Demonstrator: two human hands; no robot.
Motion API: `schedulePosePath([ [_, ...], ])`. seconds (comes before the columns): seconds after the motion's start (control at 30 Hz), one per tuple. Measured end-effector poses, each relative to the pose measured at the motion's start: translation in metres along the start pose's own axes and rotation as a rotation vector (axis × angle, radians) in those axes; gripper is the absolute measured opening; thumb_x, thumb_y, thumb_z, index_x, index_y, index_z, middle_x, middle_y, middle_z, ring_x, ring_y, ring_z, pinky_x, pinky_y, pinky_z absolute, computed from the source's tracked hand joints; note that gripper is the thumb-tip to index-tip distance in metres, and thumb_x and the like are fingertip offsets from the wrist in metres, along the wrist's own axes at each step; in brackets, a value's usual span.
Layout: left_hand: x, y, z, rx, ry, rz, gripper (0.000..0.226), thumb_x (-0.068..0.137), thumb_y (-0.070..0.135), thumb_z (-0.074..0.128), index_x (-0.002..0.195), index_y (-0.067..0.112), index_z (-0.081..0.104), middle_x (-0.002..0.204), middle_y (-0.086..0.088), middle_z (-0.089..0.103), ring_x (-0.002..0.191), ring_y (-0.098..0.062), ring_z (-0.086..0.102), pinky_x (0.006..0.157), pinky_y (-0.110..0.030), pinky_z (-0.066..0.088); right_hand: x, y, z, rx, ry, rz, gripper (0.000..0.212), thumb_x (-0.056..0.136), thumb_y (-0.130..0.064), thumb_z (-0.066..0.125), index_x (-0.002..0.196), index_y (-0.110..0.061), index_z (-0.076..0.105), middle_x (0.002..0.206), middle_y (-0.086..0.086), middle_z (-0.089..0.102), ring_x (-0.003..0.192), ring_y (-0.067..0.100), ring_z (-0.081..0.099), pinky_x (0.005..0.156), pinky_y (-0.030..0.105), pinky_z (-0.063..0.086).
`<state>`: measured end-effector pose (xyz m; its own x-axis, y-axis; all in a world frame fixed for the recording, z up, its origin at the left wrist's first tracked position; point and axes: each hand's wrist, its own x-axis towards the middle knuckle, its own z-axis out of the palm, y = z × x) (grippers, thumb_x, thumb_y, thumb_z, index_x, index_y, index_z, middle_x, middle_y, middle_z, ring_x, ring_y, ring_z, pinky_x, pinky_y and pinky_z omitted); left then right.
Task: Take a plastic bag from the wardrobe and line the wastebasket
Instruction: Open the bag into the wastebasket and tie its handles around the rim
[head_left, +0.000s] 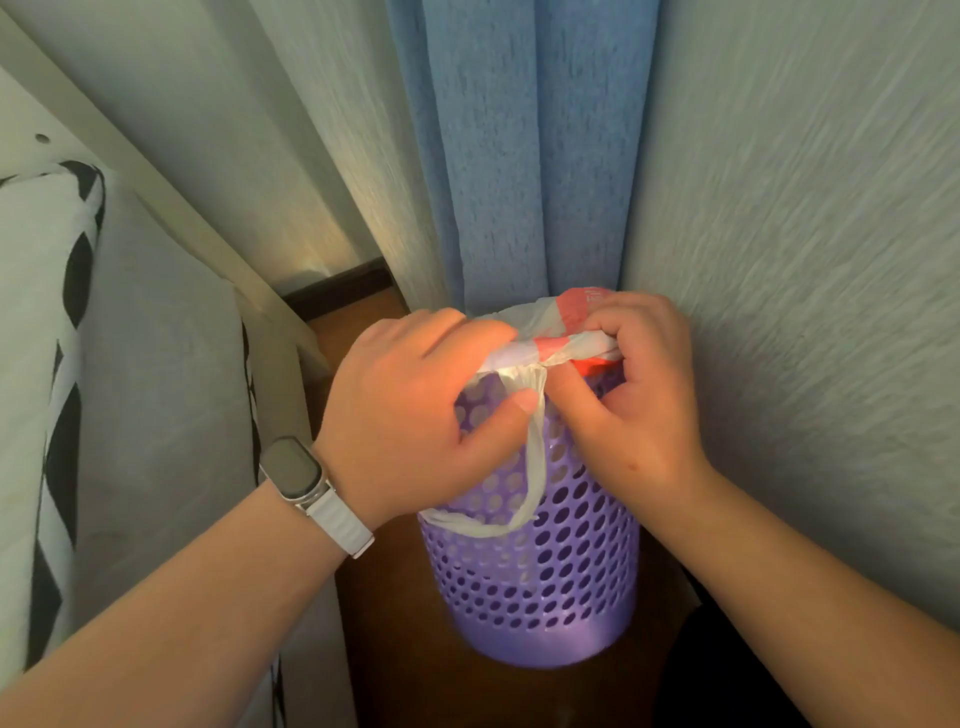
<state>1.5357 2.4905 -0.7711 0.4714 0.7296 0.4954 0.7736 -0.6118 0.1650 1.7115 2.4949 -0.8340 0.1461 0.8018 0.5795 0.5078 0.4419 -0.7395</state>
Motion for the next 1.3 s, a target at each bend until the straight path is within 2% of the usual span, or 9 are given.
schedulePosePath([
  [0.13,0.0,0.005,0.002,0.096,-0.037,0.026,0.035,0.096,0.04,0.051,0.11,0.013,0.069,0.092,-0.004,0.069,0.082,-0.02,0.061,0.076,-0.026,0.039,-0.002,-0.006,0.002,-0.006,-0.022,0.015,0.025,0.08,-0.032,0.066,0.089,-0.009,0.062,0.103,-0.008,0.054,0.099,0.02,0.055,0.085,0.047,0.044],
  [0.27,0.0,-0.002,0.002,0.075,-0.081,0.03,0.031,0.098,0.033,0.048,0.109,0.013,0.069,0.088,-0.005,0.064,0.077,-0.021,0.058,0.069,-0.03,0.04,-0.002,-0.008,0.002,-0.003,-0.036,0.048,0.027,0.08,-0.035,0.065,0.087,-0.01,0.062,0.099,-0.009,0.053,0.097,0.018,0.055,0.084,0.045,0.045],
  [0.4,-0.001,-0.002,0.004,0.088,-0.038,0.008,0.027,0.097,0.032,0.048,0.098,0.014,0.069,0.081,-0.004,0.064,0.072,-0.021,0.057,0.066,-0.022,0.034,-0.001,-0.009,0.002,0.02,-0.07,0.038,0.028,0.078,-0.035,0.065,0.093,-0.01,0.064,0.105,-0.009,0.053,0.102,0.016,0.054,0.089,0.041,0.045],
  [0.53,-0.001,-0.01,0.002,0.03,0.023,-0.046,0.031,0.096,0.032,0.047,0.086,0.012,0.068,0.073,-0.005,0.064,0.065,-0.025,0.059,0.057,-0.04,0.046,0.001,-0.005,-0.005,0.037,-0.128,0.002,0.039,0.081,-0.037,0.062,0.107,-0.008,0.066,0.12,0.006,0.056,0.116,0.024,0.053,0.102,0.04,0.04],
  [0.73,-0.001,-0.014,0.001,-0.017,0.125,-0.058,0.03,0.093,0.029,0.049,0.077,0.01,0.065,0.063,-0.002,0.057,0.056,-0.018,0.05,0.053,-0.035,0.041,0.006,0.001,-0.01,0.031,-0.09,0.01,0.047,0.081,-0.04,0.064,0.115,-0.007,0.064,0.129,0.009,0.05,0.125,0.025,0.048,0.11,0.029,0.033],
  [0.9,-0.001,-0.014,0.002,-0.039,0.127,-0.051,0.029,0.093,0.028,0.048,0.079,0.009,0.064,0.066,-0.002,0.057,0.059,-0.016,0.05,0.055,-0.03,0.04,0.008,0.0,-0.009,0.072,-0.029,0.057,0.029,0.079,-0.034,0.065,0.096,-0.01,0.066,0.113,0.008,0.058,0.112,0.023,0.055,0.099,0.042,0.043],
  [1.03,0.0,-0.013,0.0,-0.016,0.052,0.023,0.038,0.095,0.039,0.05,0.094,0.007,0.07,0.082,-0.007,0.066,0.071,-0.024,0.06,0.064,-0.04,0.048,0.006,-0.001,-0.008,0.026,0.014,-0.009,0.023,0.076,-0.03,0.066,0.089,-0.01,0.064,0.104,-0.004,0.057,0.1,0.02,0.057,0.089,0.042,0.045],
  [1.13,0.0,-0.008,0.002,0.048,0.021,0.03,0.041,0.095,0.045,0.05,0.104,0.01,0.071,0.098,-0.006,0.071,0.087,-0.028,0.066,0.076,-0.046,0.049,0.004,-0.004,-0.005,-0.018,0.015,-0.038,0.03,0.078,-0.033,0.067,0.089,-0.005,0.065,0.104,-0.002,0.057,0.101,0.024,0.057,0.089,0.047,0.044],
  [1.3,0.0,-0.005,0.005,0.106,0.089,0.013,0.032,0.097,0.037,0.053,0.09,0.012,0.072,0.079,-0.005,0.068,0.07,-0.026,0.062,0.064,-0.045,0.047,0.0,-0.012,-0.002,0.0,0.002,-0.003,0.03,0.078,-0.033,0.065,0.091,-0.007,0.065,0.105,-0.006,0.055,0.101,0.022,0.057,0.089,0.046,0.044],
])
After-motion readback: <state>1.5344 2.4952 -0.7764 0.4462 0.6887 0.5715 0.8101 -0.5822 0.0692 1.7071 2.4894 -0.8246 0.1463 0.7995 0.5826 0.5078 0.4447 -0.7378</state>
